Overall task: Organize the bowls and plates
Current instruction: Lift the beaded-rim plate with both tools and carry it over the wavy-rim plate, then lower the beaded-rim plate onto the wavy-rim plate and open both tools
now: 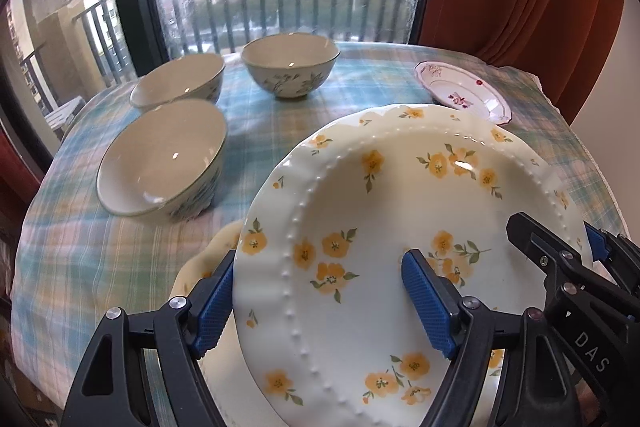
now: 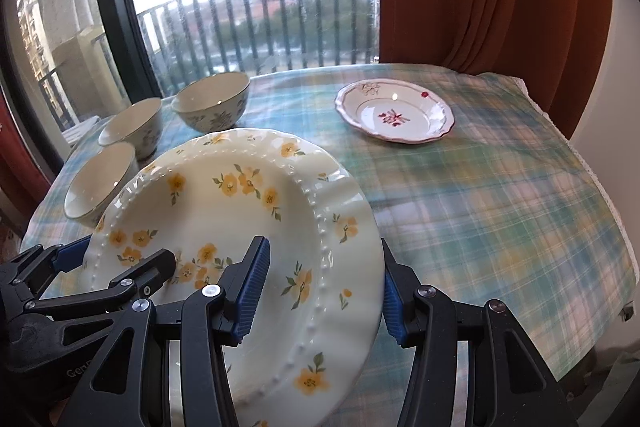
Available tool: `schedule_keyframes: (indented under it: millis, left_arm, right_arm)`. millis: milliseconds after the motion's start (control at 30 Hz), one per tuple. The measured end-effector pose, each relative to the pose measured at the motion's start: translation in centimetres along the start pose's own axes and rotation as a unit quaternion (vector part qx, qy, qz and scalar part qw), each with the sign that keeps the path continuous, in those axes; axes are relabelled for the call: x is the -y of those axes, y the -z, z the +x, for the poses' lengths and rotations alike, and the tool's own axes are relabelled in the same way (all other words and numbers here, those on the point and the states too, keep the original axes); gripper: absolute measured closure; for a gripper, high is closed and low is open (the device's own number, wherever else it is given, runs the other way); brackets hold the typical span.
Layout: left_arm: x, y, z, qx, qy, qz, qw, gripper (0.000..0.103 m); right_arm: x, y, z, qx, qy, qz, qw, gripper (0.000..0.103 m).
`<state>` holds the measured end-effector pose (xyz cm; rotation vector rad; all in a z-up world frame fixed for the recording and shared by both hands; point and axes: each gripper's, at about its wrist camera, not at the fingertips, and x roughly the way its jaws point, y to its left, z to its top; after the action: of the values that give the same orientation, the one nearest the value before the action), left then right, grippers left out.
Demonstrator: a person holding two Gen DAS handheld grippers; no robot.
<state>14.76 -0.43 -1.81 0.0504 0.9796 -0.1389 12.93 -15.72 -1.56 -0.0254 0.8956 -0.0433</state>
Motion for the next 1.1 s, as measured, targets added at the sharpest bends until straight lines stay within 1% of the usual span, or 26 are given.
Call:
schedule_keyframes:
  millis: [167,267,300,433,600,700,867,933,1033,1100]
  left_arm:
    - [-1.2,1.7,0.4,-0.009,-0.008,-0.008,0.9999,0.022]
    - [-1.7,2.6,0.6,-0.015,-0.007,-0.011,0.9998,0.022]
    - [-1.8,2.8,0.7,-0.008,-0.004,-0.012,0.9999,0.022]
    - [-2.1,3.9,1.0,-0.011,-0.001,-0.011,0.9999,0.022]
    - [-2.2,4.3,1.4,-0.011,0.000,-0.006,0.9999,0.022]
    - [-2.4,4.7,1.4,-0.004,-0.005,-0.005,1.0000,0.022]
    - [-2.7,5.0,1.8,-0.006,0.001,-0.012,0.9999,0.021]
    - [-2.7,5.1,1.8,0.001,-0.006,-0.010,0.9999,0.021]
    - [-2.5,5.4,1.7,0.015,-0.031,-0.012,0.9993,0.021]
    - [-2.5,5.4,1.8,0.017,-0.035,-0.019,0.9991,0.021]
  right_arm:
    - [-1.5,1.9,0.5,-0.020,-0.011,-0.006,1.000,0.049]
    - [-2.0,2.6,0.8,-0.028,-0.014,-0.007,0.999,0.049]
    - [-2.1,2.8,0.9,-0.030,-0.013,-0.008,0.999,0.049]
    - [-2.5,3.4,1.4,-0.040,-0.009,-0.011,0.999,0.049]
    - [-2.9,3.8,1.8,-0.050,-0.004,-0.015,0.999,0.049]
    - [-3.0,4.1,2.2,-0.058,-0.005,-0.017,0.998,0.049]
    - [-3.1,4.0,2.4,-0.058,-0.004,-0.016,0.998,0.049]
    - [-3.2,4.1,2.5,-0.059,-0.005,-0.017,0.998,0.049]
    - [-3.5,4.4,2.6,-0.060,-0.006,-0.021,0.998,0.049]
    - [-3.6,4.5,2.7,-0.060,-0.008,-0.023,0.998,0.049]
